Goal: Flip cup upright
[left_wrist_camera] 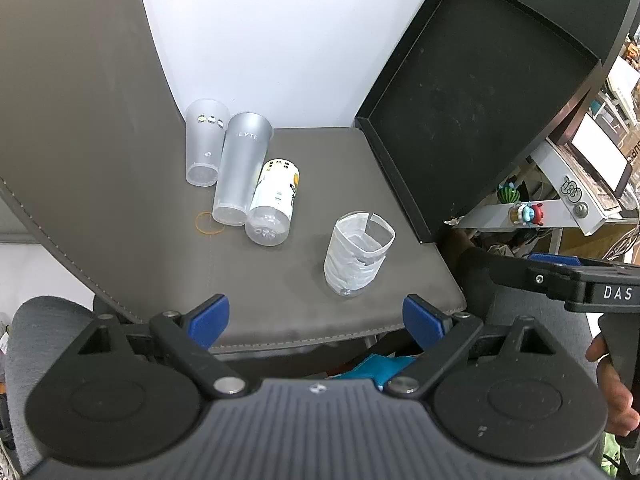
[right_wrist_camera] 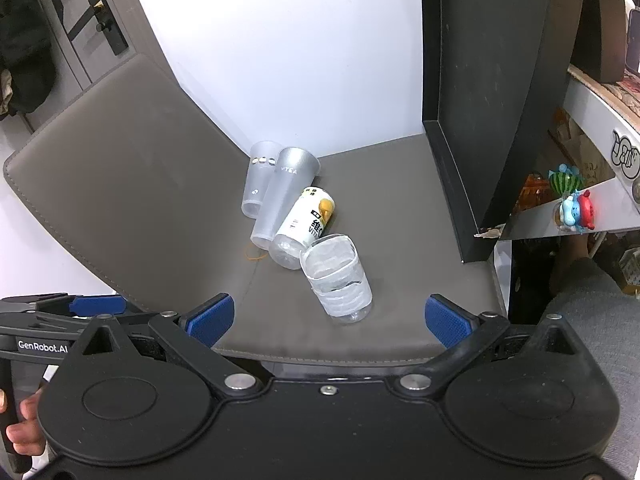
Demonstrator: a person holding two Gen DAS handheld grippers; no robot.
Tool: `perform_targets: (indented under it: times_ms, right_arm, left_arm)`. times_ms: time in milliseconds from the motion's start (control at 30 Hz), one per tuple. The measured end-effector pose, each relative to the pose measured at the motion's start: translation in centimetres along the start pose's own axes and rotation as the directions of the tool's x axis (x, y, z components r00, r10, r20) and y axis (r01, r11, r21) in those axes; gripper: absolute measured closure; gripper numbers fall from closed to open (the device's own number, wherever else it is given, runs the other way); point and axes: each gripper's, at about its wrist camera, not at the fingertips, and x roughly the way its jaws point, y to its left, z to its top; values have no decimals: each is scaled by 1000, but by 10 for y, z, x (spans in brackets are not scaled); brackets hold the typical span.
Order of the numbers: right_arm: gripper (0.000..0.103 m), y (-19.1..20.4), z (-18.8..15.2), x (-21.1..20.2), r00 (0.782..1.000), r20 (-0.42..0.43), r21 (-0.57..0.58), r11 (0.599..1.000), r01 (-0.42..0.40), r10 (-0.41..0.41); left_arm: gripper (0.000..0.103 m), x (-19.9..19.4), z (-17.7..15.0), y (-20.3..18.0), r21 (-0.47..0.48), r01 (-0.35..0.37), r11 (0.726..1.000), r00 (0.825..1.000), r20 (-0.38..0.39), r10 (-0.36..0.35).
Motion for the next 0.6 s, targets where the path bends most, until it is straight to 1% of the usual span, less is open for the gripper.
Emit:
perform_targets:
  times_ms: [600]
  right_arm:
    - [0,-1,0,2,1000,-4,7,1000,-5,5]
  left_arm:
    - [10,1,0,0,2,11,1000,1000,-6,-11]
